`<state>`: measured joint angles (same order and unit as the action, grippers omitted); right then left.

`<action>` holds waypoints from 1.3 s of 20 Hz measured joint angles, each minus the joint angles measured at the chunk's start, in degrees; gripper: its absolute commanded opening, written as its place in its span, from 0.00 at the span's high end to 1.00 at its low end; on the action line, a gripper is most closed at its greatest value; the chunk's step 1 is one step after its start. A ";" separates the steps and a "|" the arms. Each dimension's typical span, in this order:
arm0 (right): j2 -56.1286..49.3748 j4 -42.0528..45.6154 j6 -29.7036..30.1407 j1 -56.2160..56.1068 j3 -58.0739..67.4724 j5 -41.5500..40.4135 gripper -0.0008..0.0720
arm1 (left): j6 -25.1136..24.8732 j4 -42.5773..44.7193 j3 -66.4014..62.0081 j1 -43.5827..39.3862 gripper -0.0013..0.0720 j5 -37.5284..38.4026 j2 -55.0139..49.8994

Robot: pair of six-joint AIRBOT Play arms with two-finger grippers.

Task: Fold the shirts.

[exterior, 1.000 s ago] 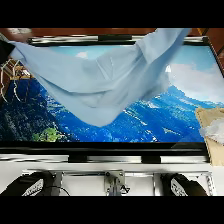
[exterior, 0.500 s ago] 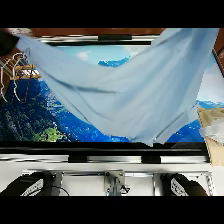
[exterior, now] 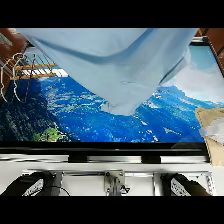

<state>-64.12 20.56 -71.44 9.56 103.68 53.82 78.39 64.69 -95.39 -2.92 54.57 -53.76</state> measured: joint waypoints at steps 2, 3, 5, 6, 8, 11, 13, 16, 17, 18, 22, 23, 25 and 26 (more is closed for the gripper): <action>0.17 10.84 -4.83 -0.02 0.20 11.04 0.87 | 0.72 3.48 1.20 0.02 0.92 11.06 1.27; 0.28 17.99 -7.41 -0.02 0.26 16.65 0.87 | 1.01 4.61 2.71 -0.07 0.92 15.34 1.97; 0.35 31.15 -11.06 0.00 0.33 25.44 0.87 | 1.88 4.74 8.13 -1.22 0.92 21.90 3.69; 0.22 36.94 -12.35 0.00 0.26 28.94 0.87 | 2.54 3.50 11.78 -2.27 0.92 23.89 4.31; -0.39 44.92 -13.88 0.00 -0.70 34.97 0.87 | 4.26 -0.68 21.03 -5.84 0.92 26.12 5.01; -1.36 51.01 -16.31 -0.15 -5.88 42.75 0.87 | 6.14 -5.84 36.09 -13.60 0.92 20.96 5.14; -1.22 53.35 -18.03 -0.26 -12.90 45.22 0.87 | 8.00 -7.23 42.69 -16.76 0.92 15.02 4.59; -0.24 54.69 -20.20 -0.31 -26.23 48.50 0.86 | 9.68 -7.63 46.66 -16.83 0.92 6.60 3.76; 0.15 53.75 -20.76 -0.33 -30.47 48.61 0.84 | 10.05 -7.28 47.04 -15.52 0.91 4.39 3.61; 0.57 52.33 -21.05 -0.35 -34.86 48.22 0.83 | 10.21 -6.91 47.08 -13.68 0.80 2.47 3.48; 1.22 52.00 -21.73 -0.39 -45.51 44.30 0.27 | 6.69 -5.57 44.65 -4.39 0.15 3.58 3.17; 1.31 52.17 -21.33 -0.37 -46.42 43.06 0.27 | 5.75 -5.46 43.58 -2.34 0.15 4.66 3.17; 1.40 52.68 -21.07 -0.37 -46.97 40.15 0.25 | 4.00 -4.87 41.48 0.70 0.15 6.21 2.89; 1.42 52.76 -21.20 -0.37 -46.82 37.35 0.17 | 3.54 -4.76 40.52 1.60 0.15 6.36 2.71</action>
<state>-62.70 73.32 -92.64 9.19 56.86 91.18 81.93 59.92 -54.87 -1.32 60.93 -51.05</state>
